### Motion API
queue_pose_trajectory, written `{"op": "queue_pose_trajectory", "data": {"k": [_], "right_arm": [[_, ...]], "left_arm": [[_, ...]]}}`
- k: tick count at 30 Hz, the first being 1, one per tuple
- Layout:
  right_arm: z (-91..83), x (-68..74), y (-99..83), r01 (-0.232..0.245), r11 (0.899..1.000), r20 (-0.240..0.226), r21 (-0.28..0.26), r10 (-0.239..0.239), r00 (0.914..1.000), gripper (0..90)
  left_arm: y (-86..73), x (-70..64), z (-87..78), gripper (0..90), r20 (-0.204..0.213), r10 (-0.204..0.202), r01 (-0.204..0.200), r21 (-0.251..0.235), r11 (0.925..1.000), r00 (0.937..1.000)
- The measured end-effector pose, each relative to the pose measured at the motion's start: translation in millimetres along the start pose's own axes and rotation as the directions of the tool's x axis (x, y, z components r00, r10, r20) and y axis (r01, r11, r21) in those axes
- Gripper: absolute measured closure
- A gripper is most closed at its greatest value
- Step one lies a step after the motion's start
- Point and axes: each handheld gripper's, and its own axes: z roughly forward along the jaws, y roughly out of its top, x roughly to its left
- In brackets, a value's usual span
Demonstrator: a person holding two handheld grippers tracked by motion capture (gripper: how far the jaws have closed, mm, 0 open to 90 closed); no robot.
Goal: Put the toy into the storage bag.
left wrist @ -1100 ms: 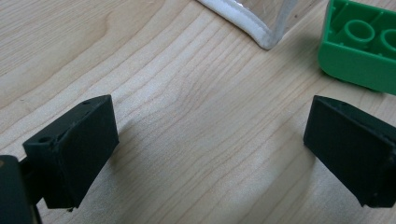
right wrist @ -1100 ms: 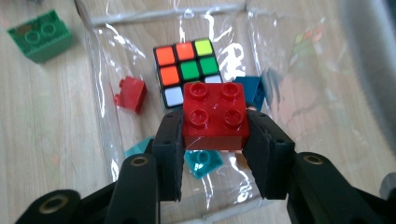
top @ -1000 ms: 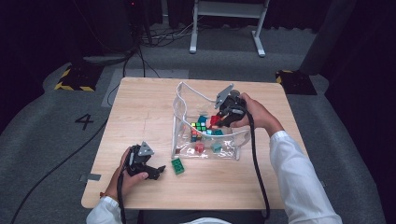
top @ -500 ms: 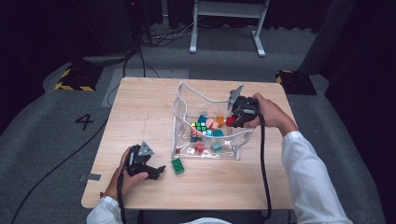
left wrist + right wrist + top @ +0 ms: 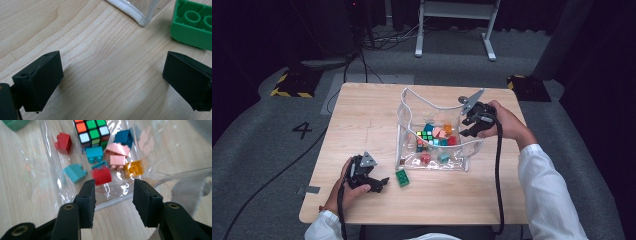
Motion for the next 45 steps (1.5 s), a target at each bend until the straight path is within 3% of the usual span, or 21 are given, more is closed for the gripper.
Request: {"op": "queue_pose_trajectory", "data": {"k": [6,9,13,17,20,23,25,28,29,36,40,42,45], "right_arm": [[-11.7,-0.2,-6.2,-0.039,0.993,-0.007,-0.108,0.039,0.9992,47.1],[-21.1,1.0,-10.8,-0.047,0.987,0.016,-0.151,0.050,0.9986,41.4],[-35.7,2.6,-18.5,-0.064,0.972,0.055,-0.225,0.078,0.9954,35.3],[-50.9,3.5,-30.1,-0.091,0.949,0.118,-0.301,0.131,0.9843,31.7],[-60.8,3.5,-41.3,-0.125,0.927,0.133,-0.353,0.182,0.9742,30.0],[-67.2,4.0,-51.1,-0.140,0.917,0.149,-0.373,0.208,0.9667,28.8],[-72.8,3.8,-59.0,-0.150,0.901,0.154,-0.407,0.229,0.9612,28.8],[-81.2,6.0,-71.6,-0.198,0.866,0.155,-0.459,0.297,0.9421,28.8],[-83.2,7.6,-75.7,-0.193,0.861,0.166,-0.470,0.301,0.9391,28.6],[-94.9,20.5,-108.3,-0.202,0.842,0.183,-0.501,0.330,0.9260,28.2],[-89.9,27.0,-127.0,-0.205,0.855,0.217,-0.476,0.340,0.9152,28.1],[-83.8,30.4,-136.0,-0.205,0.860,0.219,-0.467,0.337,0.9155,28.1],[-72.5,35.9,-148.3,-0.225,0.859,0.201,-0.459,0.348,0.9157,27.9]], "left_arm": [[0.0,0.0,0.0,3.2,-0.001,0.000,0.000,0.000,1.0000,1.0000],[0.0,0.0,0.0,3.2,0.000,0.000,0.000,0.000,1.0000,1.0000],[0.0,0.0,0.0,3.2,0.000,0.000,0.000,0.000,1.0000,1.0000],[-0.1,-0.3,0.0,3.2,-0.003,-0.004,0.004,-0.001,1.0000,1.0000],[0.0,-0.1,0.0,3.2,-0.002,-0.001,0.001,0.000,1.0000,1.0000],[0.0,-0.1,0.0,3.2,0.000,-0.001,0.001,0.000,1.0000,1.0000],[0.0,-0.2,0.0,3.2,-0.002,-0.002,0.002,0.000,1.0000,1.0000],[0.0,-0.1,0.0,3.2,-0.001,0.000,0.000,0.000,1.0000,1.0000],[0.0,0.0,0.0,3.2,-0.001,0.000,0.000,0.000,1.0000,1.0000],[0.0,-0.1,0.0,3.2,-0.001,0.000,0.000,0.000,1.0000,1.0000],[0.0,-0.1,0.0,3.2,-0.001,0.000,0.000,0.000,1.0000,1.0000],[0.0,0.0,0.0,3.2,-0.001,0.000,0.000,0.000,1.0000,1.0000],[-0.1,-0.4,0.0,3.2,-0.002,-0.005,0.005,-0.001,1.0000,1.0000]]}}
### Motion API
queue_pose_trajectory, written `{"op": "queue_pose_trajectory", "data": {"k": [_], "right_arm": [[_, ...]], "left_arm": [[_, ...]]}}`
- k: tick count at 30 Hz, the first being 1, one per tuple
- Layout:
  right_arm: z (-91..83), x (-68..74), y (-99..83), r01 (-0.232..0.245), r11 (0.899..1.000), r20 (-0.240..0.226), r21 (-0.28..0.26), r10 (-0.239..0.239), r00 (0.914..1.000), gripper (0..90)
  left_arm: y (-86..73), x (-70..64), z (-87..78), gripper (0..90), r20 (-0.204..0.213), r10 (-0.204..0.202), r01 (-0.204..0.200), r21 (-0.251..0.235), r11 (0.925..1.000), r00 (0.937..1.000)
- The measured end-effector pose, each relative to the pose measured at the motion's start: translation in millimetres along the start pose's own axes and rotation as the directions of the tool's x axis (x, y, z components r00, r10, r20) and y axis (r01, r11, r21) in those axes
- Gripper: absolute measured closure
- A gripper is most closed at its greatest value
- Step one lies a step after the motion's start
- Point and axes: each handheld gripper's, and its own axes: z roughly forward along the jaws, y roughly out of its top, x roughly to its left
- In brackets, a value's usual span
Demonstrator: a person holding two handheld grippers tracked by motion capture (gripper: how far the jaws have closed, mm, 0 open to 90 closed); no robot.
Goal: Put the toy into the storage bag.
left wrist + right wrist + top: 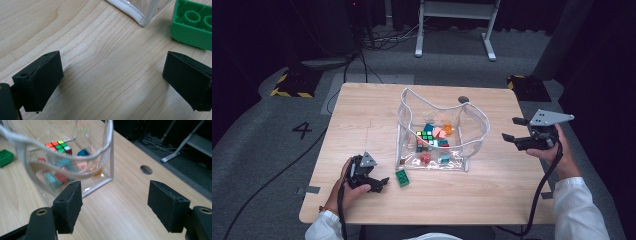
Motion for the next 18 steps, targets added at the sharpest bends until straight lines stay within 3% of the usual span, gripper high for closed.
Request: {"op": "queue_pose_trajectory", "data": {"k": [12,14,18], "right_arm": [[31.2,31.8,-49.9,-0.049,0.998,-0.086,0.036,0.052,0.9949,29.2],[36.9,37.7,-56.3,-0.083,0.996,-0.113,0.025,0.086,0.9899,32.4],[49.9,53.7,-67.7,-0.085,0.996,-0.157,0.039,0.090,0.9835,32.4]], "left_arm": [[0.1,0.2,0.0,3.2,0.001,0.003,-0.003,0.001,1.0000,1.0000],[0.1,0.3,-0.1,3.2,0.001,0.005,-0.005,0.001,1.0000,1.0000],[0.0,0.2,0.0,3.2,0.001,0.003,-0.003,0.001,1.0000,1.0000]]}}
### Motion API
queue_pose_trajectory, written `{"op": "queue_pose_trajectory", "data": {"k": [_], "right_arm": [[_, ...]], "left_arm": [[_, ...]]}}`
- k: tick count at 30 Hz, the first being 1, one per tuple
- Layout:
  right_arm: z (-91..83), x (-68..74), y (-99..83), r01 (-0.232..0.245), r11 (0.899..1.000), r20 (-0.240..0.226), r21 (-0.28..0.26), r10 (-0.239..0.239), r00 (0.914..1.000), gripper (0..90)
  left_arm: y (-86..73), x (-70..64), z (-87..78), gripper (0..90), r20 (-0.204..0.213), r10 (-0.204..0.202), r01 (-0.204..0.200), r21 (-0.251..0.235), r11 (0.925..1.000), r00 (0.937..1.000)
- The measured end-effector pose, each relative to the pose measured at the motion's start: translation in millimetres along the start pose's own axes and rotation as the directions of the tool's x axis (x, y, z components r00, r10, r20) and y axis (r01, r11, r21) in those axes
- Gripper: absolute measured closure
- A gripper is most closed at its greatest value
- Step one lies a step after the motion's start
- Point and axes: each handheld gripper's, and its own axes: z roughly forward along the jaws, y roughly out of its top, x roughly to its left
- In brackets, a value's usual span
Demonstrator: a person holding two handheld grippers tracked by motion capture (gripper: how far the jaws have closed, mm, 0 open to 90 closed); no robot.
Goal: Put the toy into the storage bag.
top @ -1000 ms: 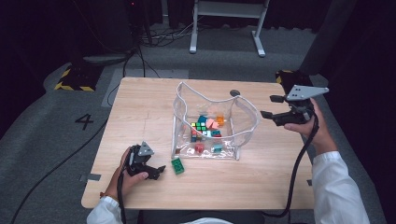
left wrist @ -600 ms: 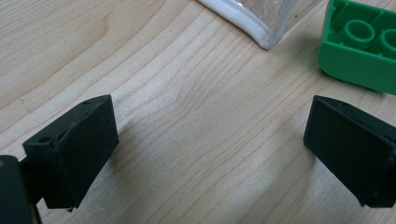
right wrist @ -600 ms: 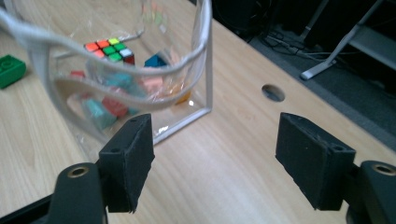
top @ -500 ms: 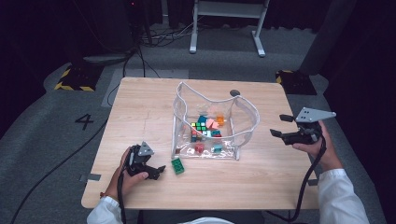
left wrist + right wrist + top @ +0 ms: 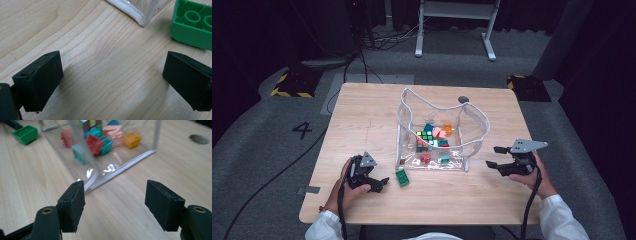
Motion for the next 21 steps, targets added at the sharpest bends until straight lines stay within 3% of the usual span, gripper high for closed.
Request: {"op": "queue_pose_trajectory", "data": {"k": [2,4,7,8,11,16,21], "right_arm": [[6.3,6.8,-3.3,0.017,1.000,-0.001,0.015,-0.017,0.9999,32.4],[13.3,14.8,-7.2,0.013,1.000,-0.044,0.024,-0.011,0.9990,32.4],[25.1,30.5,-11.7,0.030,0.998,-0.067,0.055,-0.026,0.9974,32.7],[28.9,35.6,-12.3,0.048,0.997,-0.069,0.056,-0.044,0.9967,33.0],[39.7,49.4,-13.3,0.039,0.998,-0.099,0.041,-0.035,0.9945,34.8],[60.0,70.0,-7.8,0.089,0.995,-0.128,0.044,-0.083,0.9882,35.1],[78.7,84.8,2.9,0.111,0.993,-0.172,0.040,-0.102,0.9797,35.0]], "left_arm": [[-0.1,-0.3,0.0,3.2,-0.003,-0.001,0.001,-0.001,1.0000,1.0000],[-0.1,-0.4,-0.1,3.2,-0.008,-0.002,0.002,-0.003,1.0000,1.0000],[-0.1,-0.6,-0.2,3.2,-0.007,-0.003,0.003,-0.002,1.0000,1.0000],[-0.2,-0.7,-0.3,3.2,-0.008,-0.005,0.005,0.000,1.0000,1.0000],[-0.4,-1.1,-0.5,3.1,-0.006,-0.012,0.012,0.003,0.9999,0.9999],[-0.4,-1.3,-0.6,3.2,-0.006,-0.014,0.014,0.005,0.9999,0.9999],[-0.2,-0.6,-0.1,3.1,-0.008,-0.005,0.005,-0.002,1.0000,1.0000]]}}
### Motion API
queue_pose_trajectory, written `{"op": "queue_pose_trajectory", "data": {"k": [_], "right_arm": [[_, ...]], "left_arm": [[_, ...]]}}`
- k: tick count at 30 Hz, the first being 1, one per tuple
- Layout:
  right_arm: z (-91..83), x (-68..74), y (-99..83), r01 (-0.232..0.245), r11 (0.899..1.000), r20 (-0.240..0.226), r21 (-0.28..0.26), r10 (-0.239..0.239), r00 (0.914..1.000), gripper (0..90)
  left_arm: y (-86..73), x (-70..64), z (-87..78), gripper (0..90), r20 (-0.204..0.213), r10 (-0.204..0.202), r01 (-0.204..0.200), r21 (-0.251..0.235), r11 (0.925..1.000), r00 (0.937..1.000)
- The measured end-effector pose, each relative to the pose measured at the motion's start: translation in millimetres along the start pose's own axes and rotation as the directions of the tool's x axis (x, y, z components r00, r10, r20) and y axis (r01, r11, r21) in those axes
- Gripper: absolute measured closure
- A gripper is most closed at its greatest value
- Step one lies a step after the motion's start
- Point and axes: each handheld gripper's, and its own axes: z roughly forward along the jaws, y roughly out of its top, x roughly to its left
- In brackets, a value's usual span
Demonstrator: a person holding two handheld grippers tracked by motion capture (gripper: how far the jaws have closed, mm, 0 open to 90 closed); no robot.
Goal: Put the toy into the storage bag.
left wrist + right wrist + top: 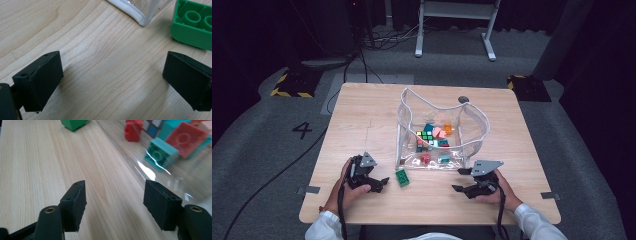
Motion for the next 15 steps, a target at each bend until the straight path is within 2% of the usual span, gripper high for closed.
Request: {"op": "queue_pose_trajectory", "data": {"k": [2,3,6,12,13,14,15], "right_arm": [[3.3,1.6,1.5,0.004,1.000,-0.006,-0.002,-0.004,1.0000,34.9],[12.4,8.9,5.8,-0.022,0.999,-0.025,0.028,0.023,0.9994,35.0],[25.5,17.5,11.4,-0.016,0.999,-0.043,0.045,0.018,0.9989,34.9],[52.4,37.0,26.3,0.027,0.998,-0.064,0.059,-0.023,0.9977,34.5],[58.2,37.1,29.0,0.069,0.997,-0.085,0.030,-0.067,0.9942,34.5],[61.6,37.1,32.4,0.093,0.995,-0.071,0.018,-0.092,0.9932,34.3],[65.9,39.2,35.6,0.096,0.995,-0.080,0.021,-0.094,0.9924,34.0]], "left_arm": [[0.0,0.1,0.0,3.1,-0.001,0.001,-0.001,-0.001,1.0000,1.0000],[0.0,0.0,0.0,3.2,0.000,0.000,0.000,-0.001,1.0000,1.0000],[0.0,0.1,0.0,3.2,0.000,0.001,-0.001,0.000,1.0000,1.0000],[0.0,0.0,0.1,3.1,0.000,0.000,0.000,-0.001,1.0000,1.0000],[0.0,0.1,0.1,3.1,0.000,0.001,-0.001,-0.001,1.0000,1.0000],[0.0,0.1,0.1,3.1,0.000,0.001,-0.001,-0.001,1.0000,1.0000],[0.0,0.2,0.0,3.1,0.001,0.001,-0.001,0.000,1.0000,1.0000]]}}
